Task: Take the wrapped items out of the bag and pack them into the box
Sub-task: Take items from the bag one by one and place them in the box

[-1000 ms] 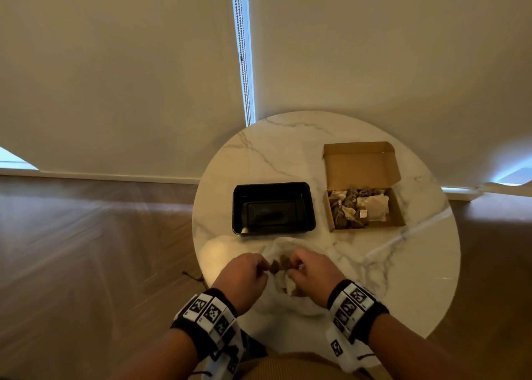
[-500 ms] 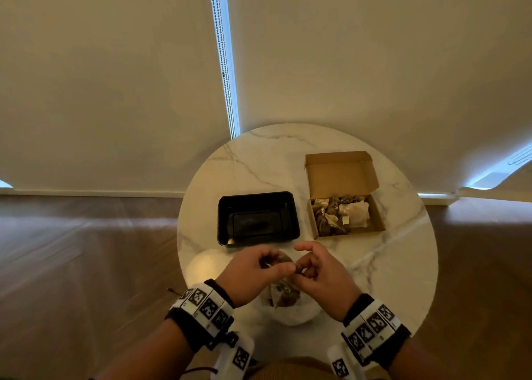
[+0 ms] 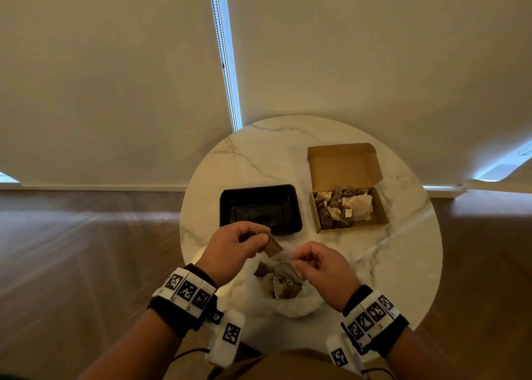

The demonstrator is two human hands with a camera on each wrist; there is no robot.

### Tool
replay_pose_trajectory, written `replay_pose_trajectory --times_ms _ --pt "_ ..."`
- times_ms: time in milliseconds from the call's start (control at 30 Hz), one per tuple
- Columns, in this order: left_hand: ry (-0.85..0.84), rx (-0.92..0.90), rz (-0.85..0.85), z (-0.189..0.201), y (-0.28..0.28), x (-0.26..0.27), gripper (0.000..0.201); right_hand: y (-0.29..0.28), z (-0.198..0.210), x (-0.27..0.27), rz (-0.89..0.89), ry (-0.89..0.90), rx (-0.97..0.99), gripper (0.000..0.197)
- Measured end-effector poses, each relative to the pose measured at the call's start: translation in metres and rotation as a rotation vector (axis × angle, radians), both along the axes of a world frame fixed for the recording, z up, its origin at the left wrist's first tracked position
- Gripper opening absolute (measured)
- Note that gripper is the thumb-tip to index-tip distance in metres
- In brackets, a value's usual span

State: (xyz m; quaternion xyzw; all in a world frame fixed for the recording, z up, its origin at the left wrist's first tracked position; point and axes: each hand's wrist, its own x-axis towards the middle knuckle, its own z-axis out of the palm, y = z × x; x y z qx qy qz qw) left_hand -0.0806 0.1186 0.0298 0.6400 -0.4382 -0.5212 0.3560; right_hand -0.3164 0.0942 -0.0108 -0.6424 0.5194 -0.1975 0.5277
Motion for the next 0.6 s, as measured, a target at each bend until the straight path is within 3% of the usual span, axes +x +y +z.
replay_pose_trajectory --times_ms 167,300,367,433,533,600 --pt "0.055 -0.021 0.037 0.008 -0.001 0.01 0.015 -0.004 0.006 0.008 0.012 0.005 -0.024 0.014" --pt "0.048 -0.032 -0.02 0.015 0.0 0.011 0.014 -0.009 0.021 0.025 0.086 -0.033 -0.049 0.049" --pt "0.06 -0.033 -0.053 0.019 0.0 0.008 0.014 -0.011 0.033 0.035 0.163 -0.13 -0.027 0.055" --pt "0.069 -0.041 -0.067 0.023 -0.001 0.005 0.013 -0.013 0.04 0.044 0.228 -0.213 -0.028 0.043" --pt "0.068 -0.061 -0.021 0.027 -0.005 0.002 0.012 -0.015 0.041 0.049 0.223 -0.149 -0.055 0.019" --pt "0.104 -0.064 0.036 0.029 -0.008 0.002 0.012 -0.014 0.038 0.049 0.193 -0.104 -0.041 0.014"
